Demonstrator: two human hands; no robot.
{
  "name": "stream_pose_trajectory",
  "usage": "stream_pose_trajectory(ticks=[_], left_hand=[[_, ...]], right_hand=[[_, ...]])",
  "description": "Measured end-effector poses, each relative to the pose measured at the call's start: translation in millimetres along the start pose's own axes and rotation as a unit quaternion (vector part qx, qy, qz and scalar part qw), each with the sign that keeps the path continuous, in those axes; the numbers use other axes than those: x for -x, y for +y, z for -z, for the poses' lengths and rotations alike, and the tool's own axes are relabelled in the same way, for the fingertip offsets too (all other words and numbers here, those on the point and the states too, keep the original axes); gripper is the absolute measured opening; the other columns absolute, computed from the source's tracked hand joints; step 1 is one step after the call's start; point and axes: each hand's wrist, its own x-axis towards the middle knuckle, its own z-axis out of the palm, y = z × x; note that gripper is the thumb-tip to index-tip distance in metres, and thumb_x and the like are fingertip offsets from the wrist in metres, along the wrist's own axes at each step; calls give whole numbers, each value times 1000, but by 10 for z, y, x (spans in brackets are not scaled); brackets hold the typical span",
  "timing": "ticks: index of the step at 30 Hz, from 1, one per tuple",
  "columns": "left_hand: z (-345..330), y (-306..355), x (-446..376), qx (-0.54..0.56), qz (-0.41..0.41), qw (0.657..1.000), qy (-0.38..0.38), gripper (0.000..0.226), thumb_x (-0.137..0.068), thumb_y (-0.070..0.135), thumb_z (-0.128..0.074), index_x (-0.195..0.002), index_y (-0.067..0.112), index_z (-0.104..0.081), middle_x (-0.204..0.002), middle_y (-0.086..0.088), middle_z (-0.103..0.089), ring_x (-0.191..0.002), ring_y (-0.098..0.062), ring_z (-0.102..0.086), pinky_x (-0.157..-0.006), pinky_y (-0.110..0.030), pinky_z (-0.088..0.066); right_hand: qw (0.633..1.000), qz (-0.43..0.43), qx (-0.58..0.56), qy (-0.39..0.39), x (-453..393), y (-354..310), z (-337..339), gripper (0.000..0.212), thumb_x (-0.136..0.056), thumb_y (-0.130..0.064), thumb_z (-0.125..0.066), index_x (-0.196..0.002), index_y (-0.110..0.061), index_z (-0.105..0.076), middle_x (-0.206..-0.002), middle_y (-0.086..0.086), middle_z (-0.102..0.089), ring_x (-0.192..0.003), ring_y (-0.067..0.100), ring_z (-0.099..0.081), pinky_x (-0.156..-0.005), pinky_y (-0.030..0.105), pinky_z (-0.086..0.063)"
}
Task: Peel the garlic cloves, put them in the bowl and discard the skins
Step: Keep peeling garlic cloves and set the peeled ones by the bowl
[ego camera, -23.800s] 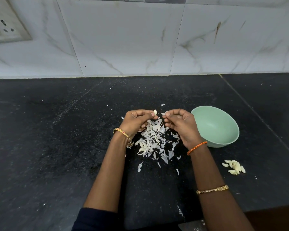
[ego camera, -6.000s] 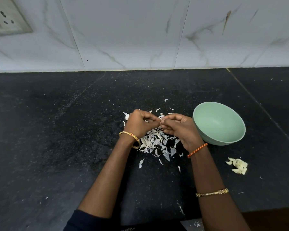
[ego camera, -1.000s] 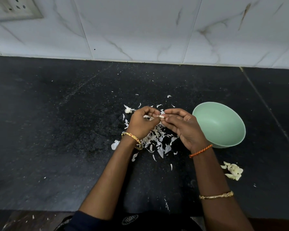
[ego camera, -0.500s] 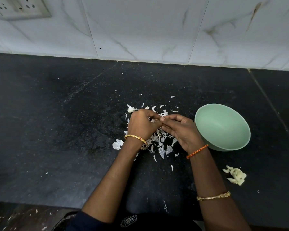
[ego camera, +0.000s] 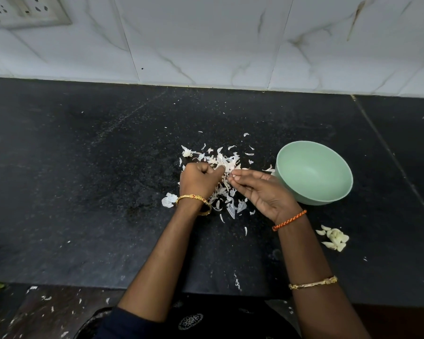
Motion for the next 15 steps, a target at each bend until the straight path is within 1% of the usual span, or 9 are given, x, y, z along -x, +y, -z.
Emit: stream_pose_trajectory(ticks=[2,3,4,6,7,8,11,13,15], left_hand=[[-30,-9,28,27,0,1000,-5,41,-86,27,-66,-50,15,-51,-60,-5,-62,-52,-15,-52,-59,-30,-48],[-44,-10,49,33,1,999,-20,40,-90,26,-63,-54,14,-52,-68,-8,-66,-51,-15,-55,-56,-28,-49],[-53,-13,82,33,4,999,-40,35,-92,24,-60,-59,14,-55,-75,-8,-68,-48,-11,-58,-52,-24,-47],[-56,-17,145,38,-1,997,-71,15,-93,16,-59,-79,13,-62,-80,-2,-67,-44,-2,-59,-45,-16,-43],[-53,-21,182,51,-7,996,-77,5,-91,13,-61,-87,13,-64,-78,0,-67,-44,0,-58,-44,-15,-43],[-44,-25,212,67,-11,995,-77,2,-89,11,-64,-90,12,-66,-75,1,-67,-43,0,-58,-43,-15,-43],[-10,-34,271,105,-33,991,-81,5,-88,13,-67,-84,13,-71,-74,-2,-70,-44,-1,-57,-43,-13,-41],[3,-42,295,99,-51,989,-98,7,-88,14,-67,-85,17,-72,-75,0,-70,-48,-1,-56,-45,-12,-41],[3,-72,315,104,-49,986,-124,7,-89,13,-66,-87,17,-72,-71,2,-67,-49,-1,-56,-46,-13,-42]], right_hand=[[1000,2,-5,6,40,27,19,13,-86,14,-56,-91,6,-65,-76,11,-72,-75,14,-71,-73,20,-58],[1000,4,-7,8,58,38,30,12,-86,13,-56,-92,6,-64,-75,10,-72,-73,13,-71,-70,19,-58],[1000,11,-6,12,81,52,41,12,-86,13,-57,-92,5,-64,-74,9,-72,-72,13,-71,-68,18,-57],[999,36,9,23,103,78,61,12,-83,14,-59,-90,4,-63,-73,9,-72,-70,13,-71,-66,18,-57],[998,50,26,31,118,94,74,12,-82,13,-61,-89,3,-63,-73,9,-72,-70,14,-71,-66,19,-57],[996,63,46,38,127,109,83,12,-81,13,-63,-88,2,-64,-74,9,-72,-70,14,-71,-66,19,-57],[991,83,95,42,147,154,99,12,-79,9,-68,-86,-1,-66,-74,7,-73,-70,13,-71,-66,19,-56],[990,85,109,36,155,170,108,12,-78,7,-68,-85,-2,-67,-73,5,-73,-69,11,-70,-65,18,-56],[989,81,122,34,157,178,113,11,-78,5,-69,-85,-4,-68,-74,3,-74,-67,9,-69,-64,18,-55]])
